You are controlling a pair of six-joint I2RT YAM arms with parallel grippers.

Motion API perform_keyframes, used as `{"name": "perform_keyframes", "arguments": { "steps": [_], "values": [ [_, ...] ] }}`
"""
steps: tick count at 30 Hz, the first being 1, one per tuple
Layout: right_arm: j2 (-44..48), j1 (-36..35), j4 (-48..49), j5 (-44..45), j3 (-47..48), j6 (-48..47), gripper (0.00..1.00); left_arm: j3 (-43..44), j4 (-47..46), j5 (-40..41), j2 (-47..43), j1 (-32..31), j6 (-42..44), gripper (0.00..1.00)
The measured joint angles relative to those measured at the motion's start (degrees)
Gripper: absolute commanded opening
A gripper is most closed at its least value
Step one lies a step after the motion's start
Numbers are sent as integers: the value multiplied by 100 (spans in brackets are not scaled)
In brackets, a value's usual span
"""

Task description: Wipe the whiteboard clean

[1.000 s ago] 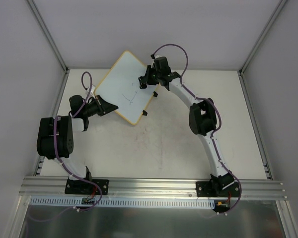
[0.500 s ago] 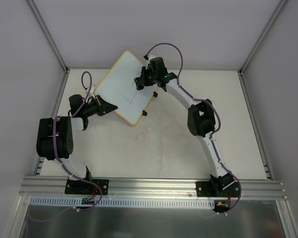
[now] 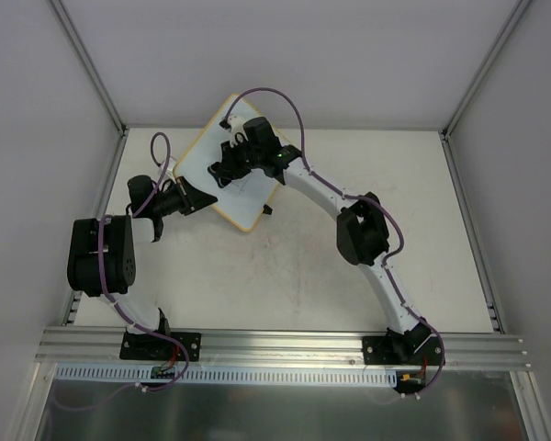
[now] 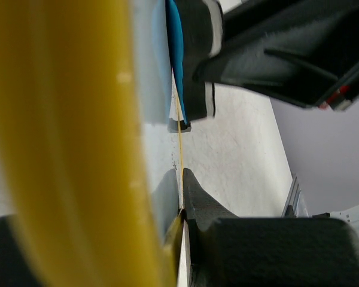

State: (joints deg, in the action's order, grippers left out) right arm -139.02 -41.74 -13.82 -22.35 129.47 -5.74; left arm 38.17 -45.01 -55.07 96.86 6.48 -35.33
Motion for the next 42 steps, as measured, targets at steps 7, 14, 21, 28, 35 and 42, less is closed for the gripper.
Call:
{"name": "perform_keyframes", "arguments": {
  "steps": [7,14,21,28,35,42],
  "values": [
    [203,-297,15,-13,-284,-249,0,-13,-4,11,0,0,4,0],
    [168,-229,-11,201,-177,74,0,-17,-22,17,0,0,11,0],
    [-57,299,297,645,-15,848,0,-39,-66,15,-2,-2,17,0],
    [-273,966,439,1593,-15,1250,0,-46,-98,13,-2,-4,20,0],
    [-358,1084,490,2085,-15,1346,0,-46,-103,11,-2,-4,15,0],
    [-400,1095,699,1692,-15,1298,0,-48,-105,13,-2,-4,15,0]
  ]
}}
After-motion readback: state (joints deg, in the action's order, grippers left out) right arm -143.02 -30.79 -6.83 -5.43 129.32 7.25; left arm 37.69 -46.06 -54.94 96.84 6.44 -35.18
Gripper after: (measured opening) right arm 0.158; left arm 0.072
